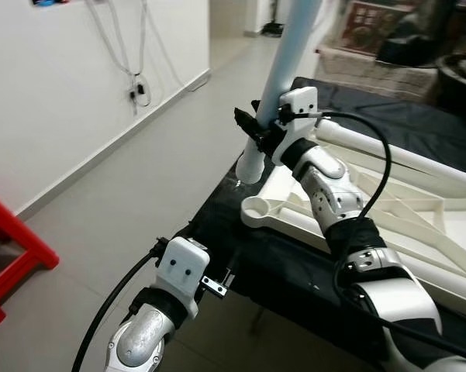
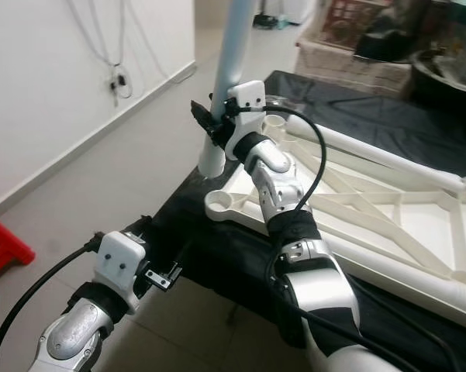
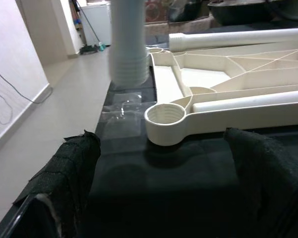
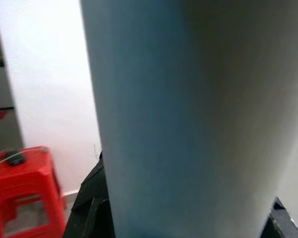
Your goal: Building children table
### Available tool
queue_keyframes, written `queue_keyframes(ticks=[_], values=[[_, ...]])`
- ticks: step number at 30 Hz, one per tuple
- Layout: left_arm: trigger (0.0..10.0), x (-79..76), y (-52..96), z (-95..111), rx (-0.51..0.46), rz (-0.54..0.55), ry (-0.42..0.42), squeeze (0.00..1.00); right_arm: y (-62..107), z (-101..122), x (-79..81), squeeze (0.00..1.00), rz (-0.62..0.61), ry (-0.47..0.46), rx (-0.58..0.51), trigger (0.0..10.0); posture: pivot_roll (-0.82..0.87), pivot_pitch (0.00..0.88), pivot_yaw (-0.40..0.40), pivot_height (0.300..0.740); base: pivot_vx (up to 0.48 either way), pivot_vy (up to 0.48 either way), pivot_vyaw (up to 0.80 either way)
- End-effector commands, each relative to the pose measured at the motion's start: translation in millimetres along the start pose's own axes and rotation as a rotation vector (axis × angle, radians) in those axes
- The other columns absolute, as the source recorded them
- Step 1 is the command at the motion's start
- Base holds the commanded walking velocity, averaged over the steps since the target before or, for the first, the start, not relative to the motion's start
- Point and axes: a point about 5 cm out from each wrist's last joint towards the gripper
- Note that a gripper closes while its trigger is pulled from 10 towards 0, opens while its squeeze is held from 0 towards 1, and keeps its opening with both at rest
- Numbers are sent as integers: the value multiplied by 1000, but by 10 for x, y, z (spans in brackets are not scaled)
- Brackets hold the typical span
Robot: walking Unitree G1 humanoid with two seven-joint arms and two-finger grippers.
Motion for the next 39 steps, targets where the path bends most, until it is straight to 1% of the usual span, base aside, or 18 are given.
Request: queue_keyframes(ticks=[1,3,4,7,8,10,12,16,18,20,24,25,26,28,30,34,39], values=[[10000,-87,15,46,-6,-40,21,0,-23,79,-41,0,70,16,-26,10000,107,151,-68,740,0,0,0],[10000,-114,26,56,-6,-46,22,0,-24,84,-46,0,108,17,-22,10000,108,153,-69,740,0,0,0],[10000,-132,39,61,-4,-49,25,0,-22,76,-47,0,138,18,-15,10000,110,170,-72,740,0,0,0],[10000,-141,48,63,-2,-50,27,0,-19,66,-46,0,159,17,-9,10000,110,170,-72,740,0,0,0],[10000,-164,83,67,6,-49,36,0,3,17,-45,0,234,23,24,10000,111,192,-76,740,0,0,0],[10000,-164,83,67,6,-49,36,0,3,17,-45,0,234,23,24,10000,111,192,-76,740,0,0,0],[10000,-182,114,67,15,-48,43,0,24,-9,-71,0,280,20,56,10000,117,210,-79,740,0,0,0],[10000,-211,148,85,22,-49,51,0,60,-23,-125,0,311,27,82,10000,118,229,-80,740,0,0,0],[10000,-215,151,85,24,-49,53,0,68,-29,-135,0,315,26,86,10000,118,229,-80,740,0,0,0],[10000,-225,161,94,28,-47,57,0,99,-28,-157,0,351,6,83,10000,122,238,-79,740,0,0,0],[10000,-230,166,99,32,-46,58,0,124,-26,-170,0,382,-5,77,10000,124,242,-79,740,0,0,0],[10000,-228,173,103,34,-44,58,0,139,-27,-162,0,422,-17,76,10000,131,250,-74,740,0,0,0],[10000,-228,173,103,34,-44,58,0,139,-27,-162,0,422,-17,76,10000,131,250,-74,740,0,0,0],[10000,-224,191,111,39,-38,60,0,158,-15,-154,0,489,-36,70,10000,139,254,-73,740,0,0,0],[10000,-224,204,115,43,-36,60,0,164,2,-163,0,509,-36,67,10000,143,256,-71,740,0,0,0],[10000,-228,227,122,49,-34,59,0,164,32,-197,0,509,-30,64,10000,154,256,-71,740,0,0,0],[10000,-228,257,131,58,-32,57,0,157,66,-262,0,453,5,64,10000,160,256,-71,740,0,0,0]])
Point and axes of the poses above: a point about 5 cm out from each wrist's last joint towards the gripper, its own y axis pointing back from the gripper into the wrist, its own z axis along the axis of the wrist's last joint, x = y × z, and after that the axes turned 12 degrees about y, right-handed
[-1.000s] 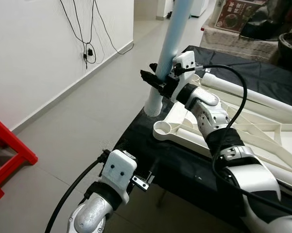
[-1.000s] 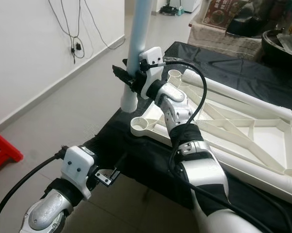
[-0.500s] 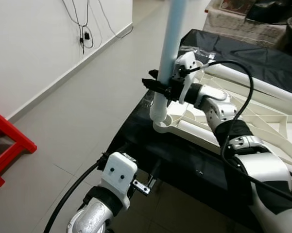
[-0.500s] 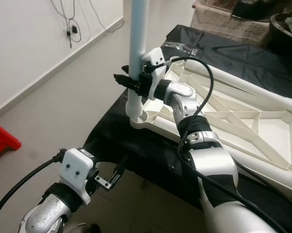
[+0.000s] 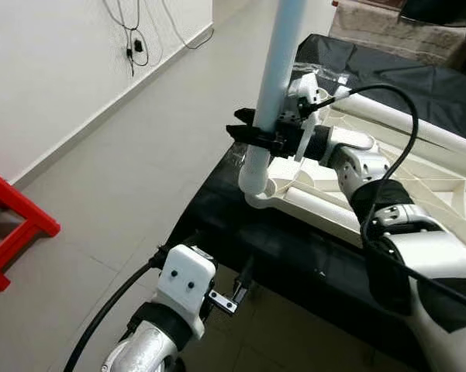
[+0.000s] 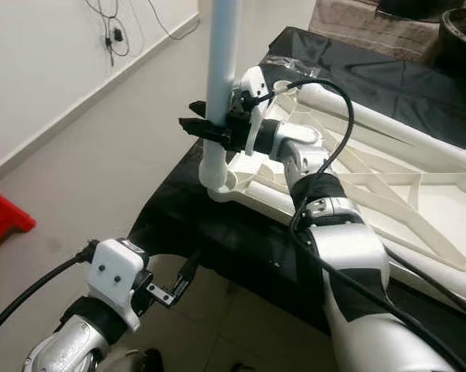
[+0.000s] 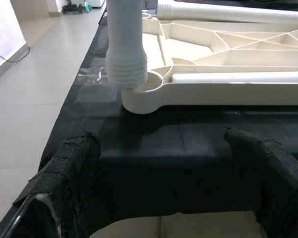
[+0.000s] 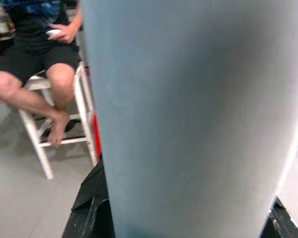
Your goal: Building children table
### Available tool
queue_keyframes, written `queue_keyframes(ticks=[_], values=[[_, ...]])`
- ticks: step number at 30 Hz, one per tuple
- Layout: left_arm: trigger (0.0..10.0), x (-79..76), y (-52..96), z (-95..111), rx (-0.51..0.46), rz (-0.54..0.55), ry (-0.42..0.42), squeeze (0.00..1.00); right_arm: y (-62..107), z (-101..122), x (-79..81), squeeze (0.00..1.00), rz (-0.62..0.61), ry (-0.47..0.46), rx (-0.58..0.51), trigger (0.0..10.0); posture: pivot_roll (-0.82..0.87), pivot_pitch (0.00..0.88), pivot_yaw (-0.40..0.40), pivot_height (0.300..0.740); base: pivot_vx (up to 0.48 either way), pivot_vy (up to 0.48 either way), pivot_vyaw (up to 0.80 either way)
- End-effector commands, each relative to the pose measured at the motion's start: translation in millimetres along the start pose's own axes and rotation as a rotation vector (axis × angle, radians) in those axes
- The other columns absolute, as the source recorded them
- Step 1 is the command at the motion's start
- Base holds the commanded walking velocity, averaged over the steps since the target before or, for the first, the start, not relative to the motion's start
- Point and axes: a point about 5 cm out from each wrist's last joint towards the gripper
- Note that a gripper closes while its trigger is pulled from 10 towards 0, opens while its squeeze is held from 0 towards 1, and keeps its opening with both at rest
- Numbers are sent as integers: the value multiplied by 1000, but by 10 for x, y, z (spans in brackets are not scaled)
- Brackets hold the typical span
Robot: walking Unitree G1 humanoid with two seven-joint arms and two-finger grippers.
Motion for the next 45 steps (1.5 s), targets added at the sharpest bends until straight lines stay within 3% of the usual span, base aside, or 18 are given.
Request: queue_keyframes(ticks=[1,6,21,34,45], values=[[10000,-23,33,-15,18,-8,1,0,40,-99,16,0,-5,-15,50,10000,160,256,-71,740,0,0,0],[10000,-31,50,-10,28,-10,-10,0,173,-160,-10,0,3,-40,89,10000,161,258,-69,740,0,0,0],[10000,-36,51,-13,39,-8,-5,0,329,-189,17,0,121,-57,98,10000,157,255,-65,740,0,0,0],[10000,-35,53,-3,39,-8,-6,0,280,-229,99,0,187,-78,70,10000,159,257,-64,740,0,0,0],[10000,-30,53,4,37,1,-10,0,144,-223,82,0,76,-6,84,10000,158,261,-71,740,0,0,0]])
Point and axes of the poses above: a point about 5 cm out from each wrist's last joint towards the gripper, its own y axis pointing back from the gripper into the wrist, its own z axis along the axis of the wrist's last joint, x = y × z, and after that the axes turned 12 degrees about y, right-handed
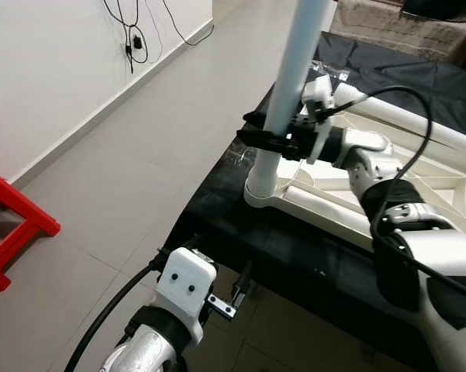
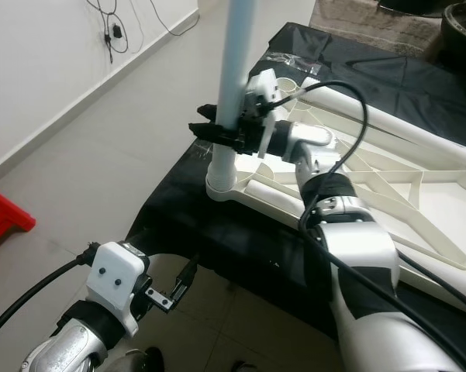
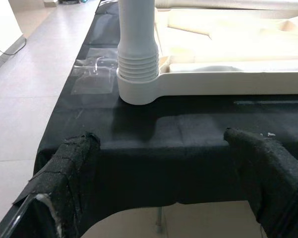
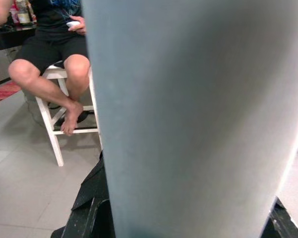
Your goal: Building children table
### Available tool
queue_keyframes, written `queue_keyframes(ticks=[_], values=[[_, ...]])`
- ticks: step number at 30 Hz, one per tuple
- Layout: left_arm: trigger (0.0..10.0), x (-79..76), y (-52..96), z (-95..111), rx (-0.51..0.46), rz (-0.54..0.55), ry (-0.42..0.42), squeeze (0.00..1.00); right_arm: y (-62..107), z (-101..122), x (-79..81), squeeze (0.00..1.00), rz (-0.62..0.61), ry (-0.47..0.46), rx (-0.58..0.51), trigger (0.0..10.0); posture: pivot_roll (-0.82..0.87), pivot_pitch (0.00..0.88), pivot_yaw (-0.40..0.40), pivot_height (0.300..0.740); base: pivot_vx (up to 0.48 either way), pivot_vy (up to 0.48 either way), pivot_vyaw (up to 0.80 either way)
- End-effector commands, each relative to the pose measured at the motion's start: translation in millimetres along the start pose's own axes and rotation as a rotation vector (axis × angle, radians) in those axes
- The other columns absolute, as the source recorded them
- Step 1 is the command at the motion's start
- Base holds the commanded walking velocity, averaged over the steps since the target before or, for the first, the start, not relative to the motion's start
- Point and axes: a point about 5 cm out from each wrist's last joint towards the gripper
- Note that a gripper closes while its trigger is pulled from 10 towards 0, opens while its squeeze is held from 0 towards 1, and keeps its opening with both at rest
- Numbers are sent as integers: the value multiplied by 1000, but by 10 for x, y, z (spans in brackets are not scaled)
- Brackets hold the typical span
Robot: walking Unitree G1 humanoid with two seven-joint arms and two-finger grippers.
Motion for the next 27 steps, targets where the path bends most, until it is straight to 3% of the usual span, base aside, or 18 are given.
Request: queue_keyframes(ticks=[1,12,20,22,27], values=[[10000,-20,26,4,6,-4,7,0,17,-189,77,0,-13,-49,66,10000,158,261,-71,740,0,0,0],[10000,-15,15,1,3,1,4,0,-20,-225,141,0,32,-50,58,10000,150,255,-75,740,0,0,0],[10000,3,-26,3,-4,4,1,0,-98,-319,150,0,-154,-50,62,10000,142,246,-73,740,0,0,0],[10000,27,-42,12,-10,7,-6,0,-84,-374,139,0,-256,-55,80,10000,145,238,-74,740,0,0,0],[10000,59,-54,18,-14,9,-16,0,-58,-411,136,0,-343,-27,94,10000,145,238,-71,740,0,0,0]])
Point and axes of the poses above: a point about 5 cm out from each wrist's last joint towards the gripper, its own y axis pointing back from the gripper into the wrist, its own z axis along the axis of the wrist's last joint, x = y × z, and after that the axes turned 12 degrees about y, right-handed
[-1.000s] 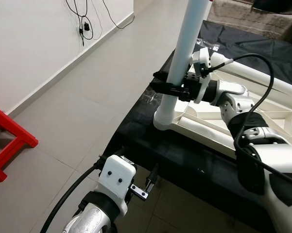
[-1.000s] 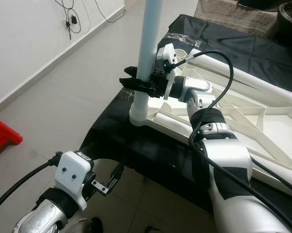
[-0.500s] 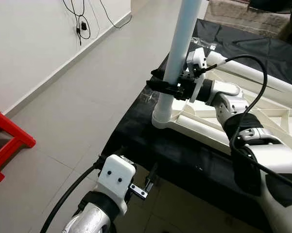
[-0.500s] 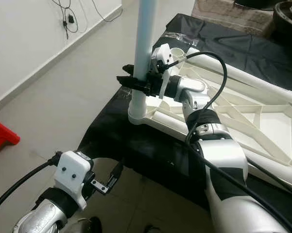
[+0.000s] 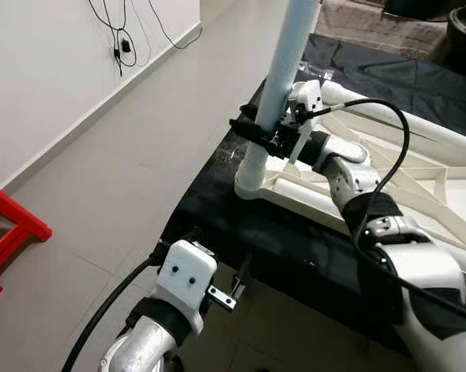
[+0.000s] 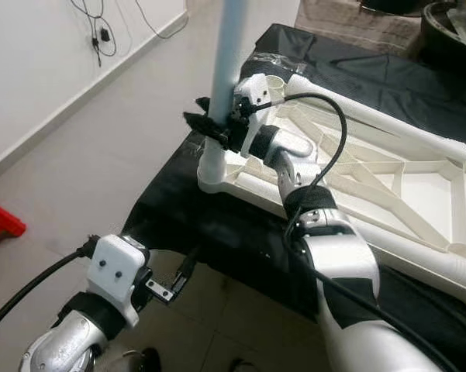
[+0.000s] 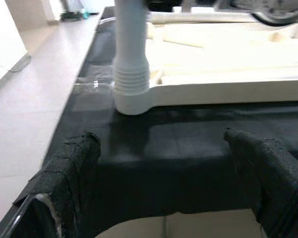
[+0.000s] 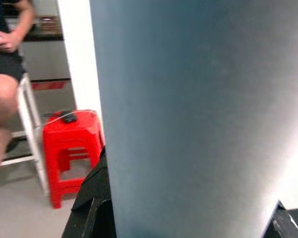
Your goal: Building children table
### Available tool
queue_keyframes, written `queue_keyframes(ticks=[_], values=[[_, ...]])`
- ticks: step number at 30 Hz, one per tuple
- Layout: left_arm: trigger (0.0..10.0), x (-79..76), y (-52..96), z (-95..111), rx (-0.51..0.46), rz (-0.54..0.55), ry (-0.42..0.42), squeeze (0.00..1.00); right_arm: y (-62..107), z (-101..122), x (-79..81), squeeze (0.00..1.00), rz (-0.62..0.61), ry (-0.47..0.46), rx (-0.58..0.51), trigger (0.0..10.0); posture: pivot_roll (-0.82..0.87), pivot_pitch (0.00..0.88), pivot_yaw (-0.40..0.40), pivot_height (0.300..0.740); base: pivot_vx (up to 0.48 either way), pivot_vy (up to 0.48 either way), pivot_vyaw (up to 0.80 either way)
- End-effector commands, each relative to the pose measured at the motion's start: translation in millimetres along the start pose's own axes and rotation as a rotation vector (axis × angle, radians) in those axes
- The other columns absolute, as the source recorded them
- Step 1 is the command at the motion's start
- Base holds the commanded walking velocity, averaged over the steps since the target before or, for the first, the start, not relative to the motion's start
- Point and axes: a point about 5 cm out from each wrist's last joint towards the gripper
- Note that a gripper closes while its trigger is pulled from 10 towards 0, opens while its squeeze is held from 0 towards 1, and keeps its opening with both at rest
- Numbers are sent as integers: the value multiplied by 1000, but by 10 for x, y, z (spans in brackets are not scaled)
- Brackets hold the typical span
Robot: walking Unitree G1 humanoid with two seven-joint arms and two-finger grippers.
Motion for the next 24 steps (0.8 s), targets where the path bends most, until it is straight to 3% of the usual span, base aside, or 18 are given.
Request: queue_keyframes(ticks=[1,6,14,16,17,21,24], values=[[10000,10,-3,-56,25,-8,7,0,126,-269,74,0,-43,-24,109,10000,142,233,-69,740,0,0,0],[10000,33,-19,-55,22,-6,-1,0,118,-269,93,0,-80,6,116,10000,140,227,-66,740,0,0,0],[10000,96,-76,-42,7,-1,-20,0,6,-356,221,0,-172,64,309,10000,132,207,-62,740,0,0,0],[10000,105,-89,-39,3,0,-24,0,-30,-360,237,0,-204,59,333,10000,130,203,-63,740,0,0,0],[10000,119,-112,-26,-5,4,-28,0,-87,-405,231,0,-295,9,422,10000,127,201,-65,740,0,0,0],[10000,124,-118,-22,-8,6,-29,0,-111,-426,228,0,-333,-21,455,10000,127,201,-65,740,0,0,0],[10000,134,-133,-21,-11,7,-33,0,-118,-466,182,0,-474,-57,509,10000,124,198,-69,740,0,0,0]])
Point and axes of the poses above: a point about 5 cm out from each wrist's last joint towards the gripper, its own y axis pointing back from the gripper into the wrist, its own z axis along the axis of the wrist's last joint, x = y × z, and after that the axes turned 12 degrees about y, right-handed
